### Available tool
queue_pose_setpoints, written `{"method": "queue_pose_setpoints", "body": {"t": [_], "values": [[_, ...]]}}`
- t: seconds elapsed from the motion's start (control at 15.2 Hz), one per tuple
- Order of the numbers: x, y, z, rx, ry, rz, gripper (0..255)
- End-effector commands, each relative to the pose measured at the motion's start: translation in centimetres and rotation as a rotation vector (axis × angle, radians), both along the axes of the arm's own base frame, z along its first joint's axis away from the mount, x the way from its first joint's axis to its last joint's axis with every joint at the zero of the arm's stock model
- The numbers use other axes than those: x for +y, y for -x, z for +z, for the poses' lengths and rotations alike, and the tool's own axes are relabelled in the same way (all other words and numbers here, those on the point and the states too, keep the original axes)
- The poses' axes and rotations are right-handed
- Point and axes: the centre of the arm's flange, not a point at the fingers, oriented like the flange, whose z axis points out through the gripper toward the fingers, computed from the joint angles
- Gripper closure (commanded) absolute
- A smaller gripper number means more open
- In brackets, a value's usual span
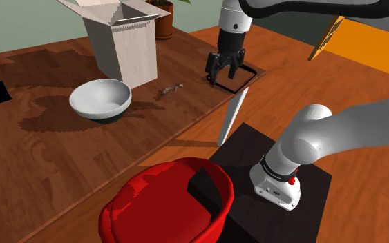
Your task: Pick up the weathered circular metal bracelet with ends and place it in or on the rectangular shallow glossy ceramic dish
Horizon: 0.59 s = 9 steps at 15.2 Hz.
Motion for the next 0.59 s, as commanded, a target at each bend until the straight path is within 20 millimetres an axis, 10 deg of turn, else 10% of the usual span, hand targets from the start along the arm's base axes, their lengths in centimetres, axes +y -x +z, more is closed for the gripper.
{"method": "queue_pose_setpoints", "body": {"t": [0.0,0.53], "values": [[1.5,-2.1,-1.0,-0.035,0.012,-0.059,0],[5.5,-9.9,-3.2,-0.162,0.066,-0.284,0]]}}
